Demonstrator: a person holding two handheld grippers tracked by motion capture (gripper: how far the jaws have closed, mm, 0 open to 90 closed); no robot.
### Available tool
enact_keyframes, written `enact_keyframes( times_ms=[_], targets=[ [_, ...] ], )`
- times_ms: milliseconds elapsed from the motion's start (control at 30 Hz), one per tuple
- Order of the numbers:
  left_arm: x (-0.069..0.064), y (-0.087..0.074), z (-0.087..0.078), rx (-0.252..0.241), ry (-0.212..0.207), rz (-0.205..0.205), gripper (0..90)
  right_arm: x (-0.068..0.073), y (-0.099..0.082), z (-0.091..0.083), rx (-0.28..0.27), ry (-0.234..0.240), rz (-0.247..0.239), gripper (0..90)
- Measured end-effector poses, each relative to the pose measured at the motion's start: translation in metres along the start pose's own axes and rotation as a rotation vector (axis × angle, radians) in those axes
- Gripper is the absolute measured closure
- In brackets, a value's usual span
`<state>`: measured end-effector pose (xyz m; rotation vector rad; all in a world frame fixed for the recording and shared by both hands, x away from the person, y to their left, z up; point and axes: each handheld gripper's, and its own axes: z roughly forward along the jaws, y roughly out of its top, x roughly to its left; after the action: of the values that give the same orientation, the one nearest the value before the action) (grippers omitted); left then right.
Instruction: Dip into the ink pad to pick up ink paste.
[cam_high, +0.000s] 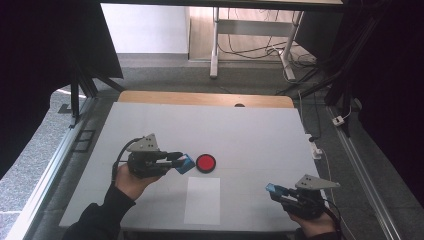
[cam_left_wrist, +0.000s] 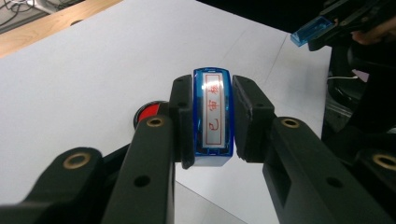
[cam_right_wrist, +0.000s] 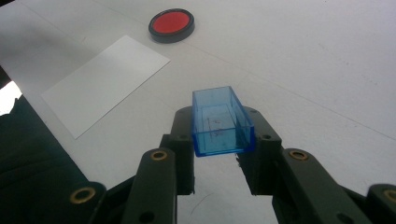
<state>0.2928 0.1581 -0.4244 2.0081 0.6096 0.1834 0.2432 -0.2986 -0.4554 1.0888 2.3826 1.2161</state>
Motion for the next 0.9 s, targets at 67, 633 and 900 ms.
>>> enact_keyframes(
  times_ms=[67, 633, 900],
  targets=[
    [0.001, 0.001, 0.003, 0.004, 0.004, -0.003, 71.2, 0.001, -0.001, -0.001, -0.001, -0.004, -0.001, 68.8],
    [0.010, 0.017, 0.030, 0.033, 0.018, -0.008, 71.2, 0.001, -0.002, -0.003, -0.008, 0.004, 0.000, 68.8],
    [0.016, 0.023, 0.046, 0.043, 0.015, -0.013, 71.1, 0.001, -0.002, -0.003, -0.008, 0.009, 0.001, 68.8]
  ],
)
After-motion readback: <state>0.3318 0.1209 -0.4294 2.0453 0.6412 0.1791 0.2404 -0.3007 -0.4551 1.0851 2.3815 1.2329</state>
